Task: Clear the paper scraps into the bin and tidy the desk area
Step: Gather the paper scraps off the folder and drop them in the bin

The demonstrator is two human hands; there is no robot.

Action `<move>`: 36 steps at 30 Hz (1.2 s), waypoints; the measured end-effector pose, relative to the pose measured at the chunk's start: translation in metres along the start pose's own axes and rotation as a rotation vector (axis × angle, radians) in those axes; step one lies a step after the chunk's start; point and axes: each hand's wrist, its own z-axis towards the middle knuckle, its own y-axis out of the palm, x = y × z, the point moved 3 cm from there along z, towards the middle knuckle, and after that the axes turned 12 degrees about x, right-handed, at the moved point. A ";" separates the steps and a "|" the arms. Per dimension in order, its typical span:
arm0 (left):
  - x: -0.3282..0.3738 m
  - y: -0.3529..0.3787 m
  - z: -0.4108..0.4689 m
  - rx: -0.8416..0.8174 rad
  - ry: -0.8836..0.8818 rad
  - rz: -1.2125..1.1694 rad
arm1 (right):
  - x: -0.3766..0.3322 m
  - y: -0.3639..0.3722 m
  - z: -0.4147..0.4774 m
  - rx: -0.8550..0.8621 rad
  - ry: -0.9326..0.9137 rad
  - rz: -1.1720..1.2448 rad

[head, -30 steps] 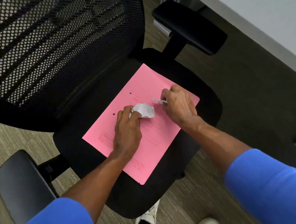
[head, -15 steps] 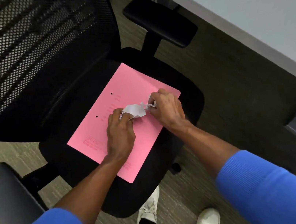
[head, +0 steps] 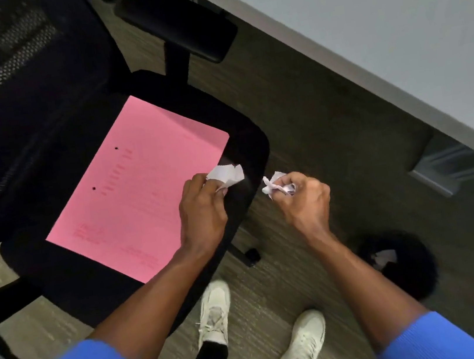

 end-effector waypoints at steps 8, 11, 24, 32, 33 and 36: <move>0.075 0.070 -0.067 -0.134 0.152 -0.043 | 0.128 -0.077 -0.028 0.052 0.256 -0.135; 0.105 0.100 -0.096 -0.190 0.196 -0.034 | 0.174 -0.102 -0.034 0.093 0.302 -0.109; 0.211 0.240 -0.225 -0.550 0.193 -0.082 | 0.351 -0.190 -0.035 0.239 0.478 -0.159; 0.229 0.321 -0.278 -0.735 -0.030 -0.010 | 0.420 -0.200 -0.024 0.228 0.496 -0.134; 0.229 0.329 -0.282 -0.744 -0.043 -0.008 | 0.425 -0.202 -0.023 0.239 0.492 -0.141; 0.225 0.349 -0.293 -0.785 -0.070 0.024 | 0.439 -0.206 -0.022 0.237 0.437 -0.192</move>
